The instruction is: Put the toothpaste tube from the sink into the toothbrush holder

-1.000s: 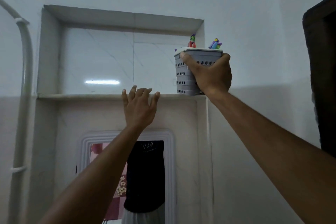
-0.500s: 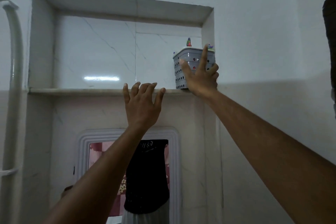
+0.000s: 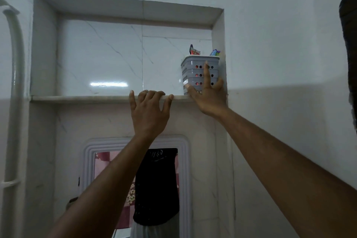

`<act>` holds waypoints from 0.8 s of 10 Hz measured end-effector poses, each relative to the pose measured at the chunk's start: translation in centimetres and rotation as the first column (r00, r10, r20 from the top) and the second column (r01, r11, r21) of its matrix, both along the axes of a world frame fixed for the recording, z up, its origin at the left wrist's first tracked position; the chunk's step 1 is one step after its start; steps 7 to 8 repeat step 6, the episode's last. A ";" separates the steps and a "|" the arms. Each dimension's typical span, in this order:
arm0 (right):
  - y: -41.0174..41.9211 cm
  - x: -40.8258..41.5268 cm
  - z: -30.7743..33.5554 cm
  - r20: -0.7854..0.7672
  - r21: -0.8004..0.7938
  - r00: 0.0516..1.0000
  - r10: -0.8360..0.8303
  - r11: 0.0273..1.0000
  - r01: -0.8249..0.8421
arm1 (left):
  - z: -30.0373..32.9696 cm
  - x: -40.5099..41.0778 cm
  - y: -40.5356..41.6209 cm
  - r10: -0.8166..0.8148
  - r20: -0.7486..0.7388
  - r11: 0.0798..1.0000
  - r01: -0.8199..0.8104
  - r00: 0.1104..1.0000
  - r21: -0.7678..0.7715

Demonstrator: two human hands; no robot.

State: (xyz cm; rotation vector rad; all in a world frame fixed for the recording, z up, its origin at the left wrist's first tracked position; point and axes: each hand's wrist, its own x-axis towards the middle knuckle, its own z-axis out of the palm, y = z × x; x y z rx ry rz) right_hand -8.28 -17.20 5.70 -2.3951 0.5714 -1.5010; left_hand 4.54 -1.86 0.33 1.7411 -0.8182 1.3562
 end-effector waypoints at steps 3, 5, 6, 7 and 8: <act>-0.6 -0.2 -1.7 0.151 -0.080 0.988 0.009 0.997 0.004 | 0.2 -0.1 0.2 -0.015 -0.022 0.999 0.016 1.000 0.034; 0.1 -1.7 -4.3 0.259 -0.165 0.963 0.076 0.986 -0.033 | 0.1 0.0 1.1 -0.188 0.004 0.982 0.188 0.982 0.025; 0.2 -2.1 -5.3 0.316 -0.261 0.947 0.064 0.965 0.022 | 0.6 0.3 2.5 -0.316 -0.017 0.948 0.316 0.949 0.028; 0.2 -2.1 -5.3 0.316 -0.261 0.947 0.064 0.965 0.022 | 0.6 0.3 2.5 -0.316 -0.017 0.948 0.316 0.949 0.028; 0.2 -2.1 -5.3 0.316 -0.261 0.947 0.064 0.965 0.022 | 0.6 0.3 2.5 -0.316 -0.017 0.948 0.316 0.949 0.028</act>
